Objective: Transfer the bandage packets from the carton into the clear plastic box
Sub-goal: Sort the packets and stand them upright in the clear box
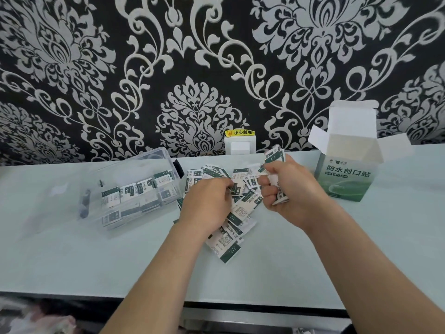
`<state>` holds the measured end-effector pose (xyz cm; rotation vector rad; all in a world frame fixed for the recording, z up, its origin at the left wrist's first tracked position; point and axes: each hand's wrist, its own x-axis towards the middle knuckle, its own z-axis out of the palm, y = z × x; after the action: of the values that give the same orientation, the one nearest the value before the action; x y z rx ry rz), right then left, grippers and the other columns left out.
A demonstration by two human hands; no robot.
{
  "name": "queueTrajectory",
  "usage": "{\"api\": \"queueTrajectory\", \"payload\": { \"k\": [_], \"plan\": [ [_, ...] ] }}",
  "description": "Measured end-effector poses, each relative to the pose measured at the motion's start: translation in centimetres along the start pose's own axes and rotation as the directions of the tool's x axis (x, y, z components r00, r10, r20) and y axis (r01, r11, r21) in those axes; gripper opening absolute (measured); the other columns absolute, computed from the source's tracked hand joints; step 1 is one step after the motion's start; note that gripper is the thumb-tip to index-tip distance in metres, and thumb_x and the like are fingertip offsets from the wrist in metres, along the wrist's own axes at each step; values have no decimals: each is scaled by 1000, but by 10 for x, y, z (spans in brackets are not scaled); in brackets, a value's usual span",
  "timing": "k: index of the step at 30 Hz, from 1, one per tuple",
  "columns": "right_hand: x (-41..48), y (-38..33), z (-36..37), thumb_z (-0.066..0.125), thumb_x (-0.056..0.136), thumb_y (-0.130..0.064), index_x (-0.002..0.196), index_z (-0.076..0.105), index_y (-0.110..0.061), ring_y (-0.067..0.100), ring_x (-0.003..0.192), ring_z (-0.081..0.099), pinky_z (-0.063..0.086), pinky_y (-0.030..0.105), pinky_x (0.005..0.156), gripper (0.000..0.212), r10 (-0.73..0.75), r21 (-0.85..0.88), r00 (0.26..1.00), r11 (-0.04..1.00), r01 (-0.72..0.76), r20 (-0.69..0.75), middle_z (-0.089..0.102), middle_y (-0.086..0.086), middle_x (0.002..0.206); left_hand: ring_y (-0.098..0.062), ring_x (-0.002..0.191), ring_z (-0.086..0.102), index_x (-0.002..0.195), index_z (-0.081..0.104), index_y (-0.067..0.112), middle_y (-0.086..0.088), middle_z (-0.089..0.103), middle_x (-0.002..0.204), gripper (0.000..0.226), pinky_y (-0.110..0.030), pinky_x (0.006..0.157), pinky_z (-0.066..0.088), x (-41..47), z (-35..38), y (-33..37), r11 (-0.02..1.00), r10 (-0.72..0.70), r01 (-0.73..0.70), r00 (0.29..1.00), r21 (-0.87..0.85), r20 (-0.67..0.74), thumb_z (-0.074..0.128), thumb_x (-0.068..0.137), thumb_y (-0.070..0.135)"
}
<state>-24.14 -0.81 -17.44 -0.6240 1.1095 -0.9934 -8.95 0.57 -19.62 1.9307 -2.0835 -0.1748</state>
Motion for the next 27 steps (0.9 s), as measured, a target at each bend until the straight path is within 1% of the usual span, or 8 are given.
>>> {"api": "queueTrajectory", "payload": {
  "k": [3,7,12,14,16,19,21,27],
  "plan": [
    [1,0,1,38,99,-13,97,55,-35,12,46,32,28,20,41,28,-6,37,1000,999,6,-16,44,4,66,-21,98,65,125,64,25,-2,72,109,36,-33,84,51,-1,-4,-2,996,35,-48,988,-81,-153,44,98,13],
    [0,5,12,51,97,-34,101,57,-20,13,48,43,30,18,37,16,67,138,993,987,-80,94,52,5,64,3,63,56,132,58,28,2,71,83,33,-14,60,43,-11,-11,11,849,62,-199,957,-489,-282,45,101,23],
    [2,11,19,55,96,-35,114,61,-13,21,76,72,57,32,63,29,-35,151,992,988,17,120,72,8,84,-7,115,54,128,55,19,8,61,125,38,-33,101,42,-16,-4,28,768,305,-292,949,-570,-75,34,101,35],
    [4,11,16,50,99,-31,122,57,-23,25,84,69,56,38,74,25,-72,147,991,988,56,112,69,11,96,-3,116,54,126,58,23,13,62,124,37,-26,102,41,-13,-5,29,707,255,-215,966,-674,-41,37,99,37],
    [5,7,11,44,101,-22,114,57,-26,21,66,57,48,32,65,19,-85,176,995,981,75,48,63,10,82,0,109,57,126,61,26,13,65,118,32,-25,98,44,-8,-6,28,683,102,-122,992,-720,-72,45,99,34],
    [6,1,2,41,99,-13,102,53,-23,15,45,40,33,25,49,16,-72,258,997,963,76,-25,52,9,66,-9,117,47,134,52,26,9,57,126,37,-30,97,41,5,-2,19,941,-77,33,990,-338,-118,48,98,33],
    [6,0,-3,42,96,-8,101,53,-23,15,45,39,32,25,50,19,-69,265,997,961,76,-37,51,9,67,-19,118,40,135,46,22,0,51,127,42,-33,90,38,9,5,14,996,-79,76,991,-39,-103,48,97,39],
    [6,-1,-6,36,91,9,120,51,-28,18,58,49,41,25,51,49,-72,283,997,956,79,-35,61,21,92,-27,111,53,130,44,22,-5,60,117,53,-39,87,44,20,16,12,986,-162,164,985,34,-67,61,87,49]
  ]
}}
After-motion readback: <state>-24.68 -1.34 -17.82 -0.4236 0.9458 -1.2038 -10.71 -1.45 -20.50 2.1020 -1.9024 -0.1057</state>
